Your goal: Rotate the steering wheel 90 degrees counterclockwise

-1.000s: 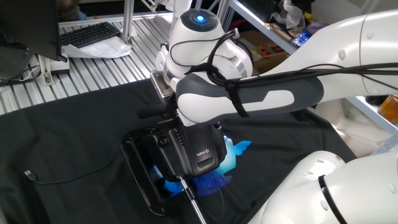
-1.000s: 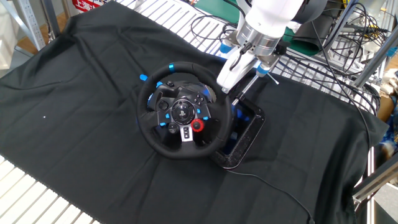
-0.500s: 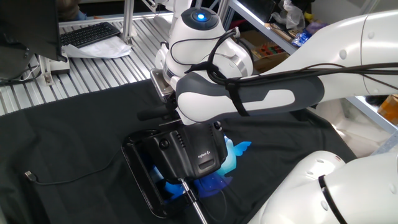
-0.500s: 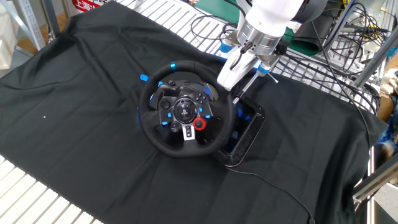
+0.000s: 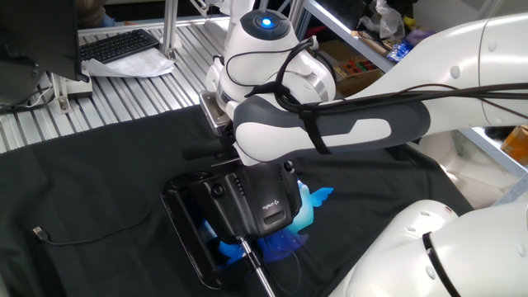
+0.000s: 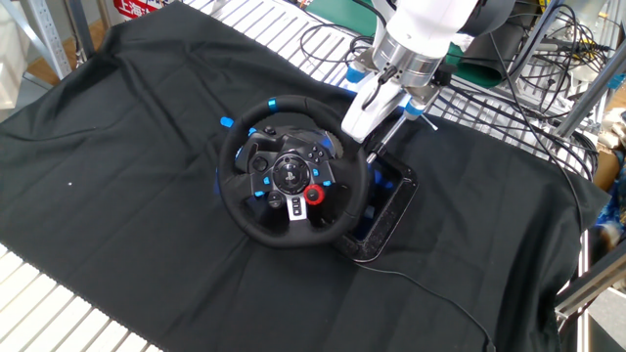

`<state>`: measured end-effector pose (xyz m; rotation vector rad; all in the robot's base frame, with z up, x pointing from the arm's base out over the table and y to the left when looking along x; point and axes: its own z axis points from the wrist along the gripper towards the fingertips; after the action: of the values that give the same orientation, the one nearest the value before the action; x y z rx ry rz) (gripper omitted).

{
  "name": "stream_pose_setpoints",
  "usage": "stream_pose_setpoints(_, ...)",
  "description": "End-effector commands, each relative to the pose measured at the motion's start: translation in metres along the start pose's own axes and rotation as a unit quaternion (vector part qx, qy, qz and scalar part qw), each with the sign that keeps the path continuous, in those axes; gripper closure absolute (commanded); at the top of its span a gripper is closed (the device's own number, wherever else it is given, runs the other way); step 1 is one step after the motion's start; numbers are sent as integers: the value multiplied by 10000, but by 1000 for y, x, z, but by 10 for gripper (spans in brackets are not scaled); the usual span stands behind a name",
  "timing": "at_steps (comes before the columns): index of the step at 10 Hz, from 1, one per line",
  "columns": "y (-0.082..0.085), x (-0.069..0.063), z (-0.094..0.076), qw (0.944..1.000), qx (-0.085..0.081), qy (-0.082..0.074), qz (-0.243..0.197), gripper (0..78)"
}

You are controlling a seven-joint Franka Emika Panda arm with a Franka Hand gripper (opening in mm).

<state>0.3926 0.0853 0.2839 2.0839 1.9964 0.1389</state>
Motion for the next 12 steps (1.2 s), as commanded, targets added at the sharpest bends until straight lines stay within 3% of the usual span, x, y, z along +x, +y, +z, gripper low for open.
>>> stream_pose_setpoints(1,2,-31,-18,9844,0,264,-1741,763)
stream_pose_setpoints(4,6,-45,-20,9785,-32,470,-2007,763)
stream_pose_setpoints(9,9,-57,-23,9652,-69,602,-2545,763)
stream_pose_setpoints(10,9,-57,-23,9647,-71,607,-2560,763)
stream_pose_setpoints(12,11,-65,-22,9544,-100,704,-2899,763)
